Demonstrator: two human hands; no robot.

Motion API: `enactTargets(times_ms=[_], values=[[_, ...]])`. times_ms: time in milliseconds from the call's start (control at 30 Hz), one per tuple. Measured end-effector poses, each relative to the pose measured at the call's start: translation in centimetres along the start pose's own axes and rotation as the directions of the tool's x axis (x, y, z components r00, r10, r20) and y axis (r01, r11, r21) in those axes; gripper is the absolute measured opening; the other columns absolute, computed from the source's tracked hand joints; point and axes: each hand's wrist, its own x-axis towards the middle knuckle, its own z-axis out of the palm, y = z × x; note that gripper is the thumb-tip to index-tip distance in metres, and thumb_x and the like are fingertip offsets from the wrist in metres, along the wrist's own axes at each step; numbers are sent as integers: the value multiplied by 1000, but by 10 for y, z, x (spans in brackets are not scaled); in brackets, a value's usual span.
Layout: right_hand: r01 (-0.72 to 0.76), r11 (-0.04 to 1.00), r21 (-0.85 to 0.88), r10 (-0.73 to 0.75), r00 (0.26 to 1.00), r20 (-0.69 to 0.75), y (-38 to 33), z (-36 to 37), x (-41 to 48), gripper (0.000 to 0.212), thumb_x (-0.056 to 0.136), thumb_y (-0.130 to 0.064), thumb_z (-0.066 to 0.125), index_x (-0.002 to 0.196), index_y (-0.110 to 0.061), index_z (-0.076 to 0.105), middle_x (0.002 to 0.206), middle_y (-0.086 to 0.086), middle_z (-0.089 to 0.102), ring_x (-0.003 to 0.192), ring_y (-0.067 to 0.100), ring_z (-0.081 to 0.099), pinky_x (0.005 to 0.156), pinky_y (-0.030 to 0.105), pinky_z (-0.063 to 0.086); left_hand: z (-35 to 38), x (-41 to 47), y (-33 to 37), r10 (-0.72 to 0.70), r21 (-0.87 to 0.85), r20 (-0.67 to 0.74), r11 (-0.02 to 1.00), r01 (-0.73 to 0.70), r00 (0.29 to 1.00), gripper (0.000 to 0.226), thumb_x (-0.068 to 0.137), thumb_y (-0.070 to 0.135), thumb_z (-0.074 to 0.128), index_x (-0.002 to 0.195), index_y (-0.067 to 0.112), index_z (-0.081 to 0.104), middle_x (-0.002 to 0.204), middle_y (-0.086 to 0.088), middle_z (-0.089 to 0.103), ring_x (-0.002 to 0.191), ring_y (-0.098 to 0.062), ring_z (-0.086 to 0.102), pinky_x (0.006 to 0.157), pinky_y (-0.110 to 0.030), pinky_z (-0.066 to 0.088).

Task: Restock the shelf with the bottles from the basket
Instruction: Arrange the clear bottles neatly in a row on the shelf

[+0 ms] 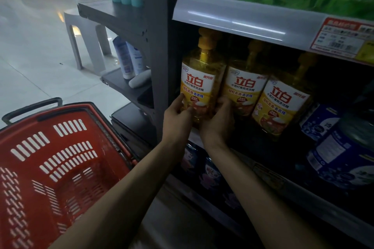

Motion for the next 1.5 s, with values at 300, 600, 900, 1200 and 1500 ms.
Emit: enactTargets(times_ms=[300, 600, 900, 1200, 1500], values=[[-107, 976, 191, 68, 978, 200, 7, -13, 6, 53, 84, 0, 74, 107, -41, 49, 112, -13, 62, 112, 8, 62, 85, 23, 55, 3, 2, 6, -27, -86, -6, 996, 27, 1000, 47, 101, 5, 55, 140, 29, 56, 107, 17, 66, 98, 2, 60, 80, -19, 48], [-156, 970, 187, 93, 947, 308, 11, -13, 11, 62, 85, 2, 72, 122, -40, 47, 129, -9, 58, 124, 11, 55, 96, 30, 54, 7, 3, 3, 15, -80, -62, 997, -20, 998, 49, 99, 5, 56, 144, 25, 57, 111, 14, 71, 100, 2, 64, 78, -18, 49], [-186, 963, 195, 110, 933, 343, 10, -14, 11, 65, 84, 3, 73, 125, -41, 48, 131, -10, 57, 127, 12, 54, 102, 39, 53, 5, 7, -7, 50, -26, -55, 998, -52, 997, 51, 97, 4, 59, 144, 25, 59, 122, 9, 73, 112, -4, 67, 91, -21, 54], [-185, 958, 220, 103, 935, 338, 7, -16, 12, 58, 86, 4, 71, 119, -40, 52, 124, -11, 58, 120, 11, 56, 88, 25, 53, 8, 4, -9, 71, -3, -53, 997, -71, 996, 48, 92, 15, 64, 139, 27, 62, 114, 15, 75, 114, -6, 68, 103, -35, 54], [-202, 957, 207, 128, 938, 321, 5, -19, 15, 58, 88, 8, 64, 135, -26, 56, 131, 1, 62, 120, 17, 60, 97, 35, 55, 8, 1, -22, 66, 69, -15, 995, -65, 998, 43, 77, 37, 65, 114, 56, 59, 94, 34, 73, 92, 13, 67, 93, -28, 52]])
